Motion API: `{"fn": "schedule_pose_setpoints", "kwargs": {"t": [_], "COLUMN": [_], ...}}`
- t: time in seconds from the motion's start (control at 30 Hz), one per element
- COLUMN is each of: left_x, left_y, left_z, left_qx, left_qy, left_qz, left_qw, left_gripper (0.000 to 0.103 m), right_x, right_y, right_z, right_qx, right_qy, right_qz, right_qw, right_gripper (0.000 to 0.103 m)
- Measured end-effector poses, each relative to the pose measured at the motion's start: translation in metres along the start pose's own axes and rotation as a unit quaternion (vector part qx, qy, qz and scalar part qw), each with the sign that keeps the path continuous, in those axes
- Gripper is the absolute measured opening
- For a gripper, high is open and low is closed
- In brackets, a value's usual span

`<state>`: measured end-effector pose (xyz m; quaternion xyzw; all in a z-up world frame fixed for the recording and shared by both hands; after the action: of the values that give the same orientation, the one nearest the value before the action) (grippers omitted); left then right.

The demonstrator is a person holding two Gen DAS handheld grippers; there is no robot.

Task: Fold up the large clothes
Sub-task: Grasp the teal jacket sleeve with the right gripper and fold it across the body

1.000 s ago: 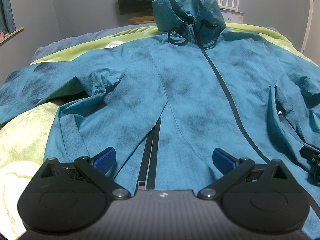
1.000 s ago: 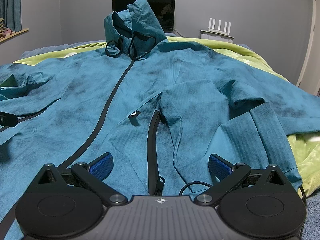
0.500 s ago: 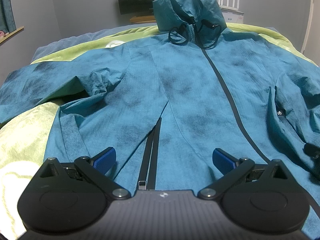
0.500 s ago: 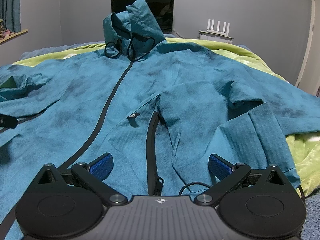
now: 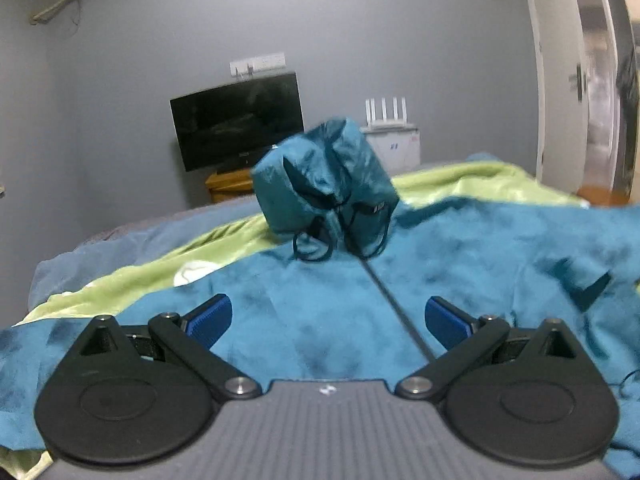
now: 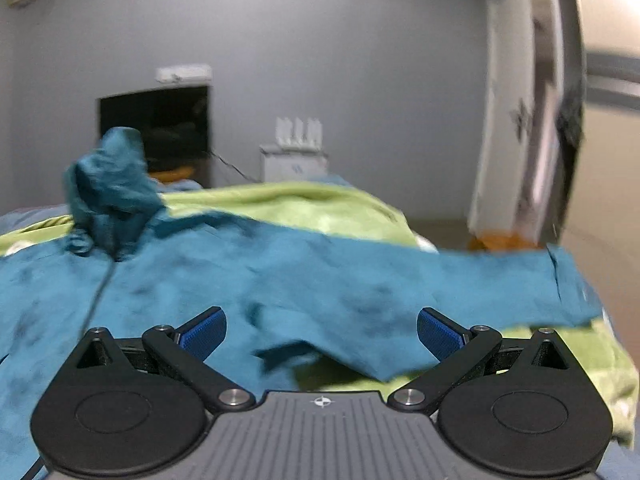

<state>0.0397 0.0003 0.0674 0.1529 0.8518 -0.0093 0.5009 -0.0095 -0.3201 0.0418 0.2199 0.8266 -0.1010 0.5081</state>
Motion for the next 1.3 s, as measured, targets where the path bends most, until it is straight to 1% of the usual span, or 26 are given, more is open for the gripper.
{"fn": "schedule_pose_setpoints", "kwargs": {"t": [0.03, 0.07, 0.13, 0.17, 0.2, 0.23, 0.3, 0.37, 0.4, 0.47, 0.5, 0.57, 0.6, 0.63, 0.67, 0.7, 0.73, 0.83, 0.87, 0.9, 0.97, 1.03, 1.07, 1.17, 1.23, 1.3], "left_x": [0.007, 0.015, 0.026, 0.038, 0.046, 0.057, 0.074, 0.083, 0.084, 0.084, 0.085, 0.086, 0.085, 0.082, 0.083, 0.081, 0.081, 0.078, 0.078, 0.078, 0.078, 0.078, 0.078, 0.078, 0.079, 0.079], "left_y": [-0.002, -0.005, -0.002, -0.002, -0.003, -0.004, -0.006, -0.004, -0.001, 0.009, 0.013, 0.019, 0.021, 0.022, 0.024, 0.026, 0.026, 0.027, 0.027, 0.027, 0.028, 0.029, 0.029, 0.032, 0.033, 0.033], "left_z": [0.007, 0.013, 0.031, 0.039, 0.047, 0.054, 0.062, 0.068, 0.070, 0.075, 0.078, 0.081, 0.082, 0.081, 0.083, 0.083, 0.085, 0.087, 0.087, 0.089, 0.088, 0.087, 0.087, 0.089, 0.090, 0.091], "left_qx": [0.001, 0.008, 0.037, 0.056, 0.064, 0.066, 0.053, 0.029, 0.029, 0.045, 0.048, 0.049, 0.050, 0.053, 0.055, 0.056, 0.057, 0.058, 0.058, 0.059, 0.061, 0.068, 0.072, 0.077, 0.079, 0.084], "left_qy": [0.009, 0.022, 0.063, 0.088, 0.106, 0.122, 0.145, 0.166, 0.170, 0.171, 0.171, 0.175, 0.176, 0.178, 0.179, 0.180, 0.181, 0.183, 0.184, 0.185, 0.184, 0.179, 0.176, 0.175, 0.177, 0.177], "left_qz": [-0.007, -0.018, -0.038, -0.052, -0.062, -0.070, -0.055, -0.044, -0.054, -0.084, -0.095, -0.109, -0.114, -0.118, -0.124, -0.128, -0.131, -0.136, -0.138, -0.139, -0.142, -0.146, -0.148, -0.154, -0.159, -0.163], "left_qw": [0.9999, 0.9996, 0.9966, 0.9932, 0.9903, 0.9878, 0.9865, 0.9848, 0.9835, 0.9806, 0.9795, 0.9773, 0.9764, 0.9755, 0.9744, 0.9736, 0.9731, 0.9720, 0.9716, 0.9711, 0.9707, 0.9707, 0.9706, 0.9694, 0.9680, 0.9670], "left_gripper": [0.103, 0.103, 0.103, 0.103, 0.103, 0.103, 0.103, 0.103, 0.103, 0.103, 0.103, 0.103, 0.103, 0.103, 0.103, 0.103, 0.103, 0.103, 0.103, 0.103, 0.103, 0.103, 0.103, 0.103, 0.103, 0.103], "right_x": [0.001, 0.000, -0.004, -0.008, -0.011, -0.014, -0.017, -0.013, -0.012, -0.007, -0.003, 0.007, 0.011, 0.014, 0.015, 0.016, 0.018, 0.016, 0.012, 0.007, -0.007, -0.028, -0.039, -0.076, -0.097, -0.112], "right_y": [-0.014, -0.026, -0.049, -0.063, -0.082, -0.100, -0.137, -0.170, -0.184, -0.205, -0.213, -0.225, -0.230, -0.232, -0.236, -0.239, -0.242, -0.253, -0.257, -0.260, -0.255, -0.236, -0.222, -0.169, -0.124, -0.075], "right_z": [0.004, 0.009, 0.023, 0.030, 0.036, 0.042, 0.052, 0.057, 0.062, 0.072, 0.077, 0.088, 0.094, 0.097, 0.100, 0.103, 0.107, 0.122, 0.133, 0.140, 0.145, 0.141, 0.137, 0.129, 0.121, 0.111], "right_qx": [0.006, 0.021, 0.054, 0.060, 0.062, 0.059, 0.042, 0.043, 0.047, 0.052, 0.046, 0.041, 0.038, 0.034, 0.034, 0.040, 0.044, 0.047, 0.055, 0.066, 0.083, 0.086, 0.081, 0.043, 0.006, -0.037], "right_qy": [-0.016, -0.019, 0.006, 0.023, 0.037, 0.048, 0.067, 0.073, 0.075, 0.079, 0.081, 0.089, 0.089, 0.081, 0.069, 0.057, 0.046, 0.019, 0.014, 0.012, 0.001, -0.022, -0.034, -0.072, -0.096, -0.119], "right_qz": [0.020, 0.037, 0.058, 0.079, 0.109, 0.147, 0.224, 0.291, 0.316, 0.354, 0.371, 0.402, 0.417, 0.427, 0.429, 0.428, 0.427, 0.427, 0.422, 0.415, 0.381, 0.334, 0.306, 0.204, 0.135, 0.070], "right_qw": [1.000, 0.999, 0.997, 0.995, 0.991, 0.986, 0.971, 0.953, 0.944, 0.930, 0.924, 0.910, 0.904, 0.900, 0.900, 0.901, 0.902, 0.903, 0.905, 0.908, 0.921, 0.938, 0.948, 0.975, 0.986, 0.990], "right_gripper": [0.103, 0.103, 0.103, 0.103, 0.103, 0.103, 0.103, 0.101, 0.099, 0.086, 0.082, 0.072, 0.069, 0.063, 0.058, 0.056, 0.050, 0.046, 0.037, 0.032, 0.012, 0.009, 0.006, 0.004, 0.004, 0.004]}}
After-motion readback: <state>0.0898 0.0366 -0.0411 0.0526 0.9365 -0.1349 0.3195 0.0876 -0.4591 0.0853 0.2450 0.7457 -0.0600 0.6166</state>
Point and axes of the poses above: each gripper's, at about its wrist camera, not at the fingertips, and z roughly the way its jaws point, y to its left, x to its underside, the point moved 1 cm from there along z, roughly the way its jaws point, and after that the axes turned 4 degrees about y, right-handed, at the moved point
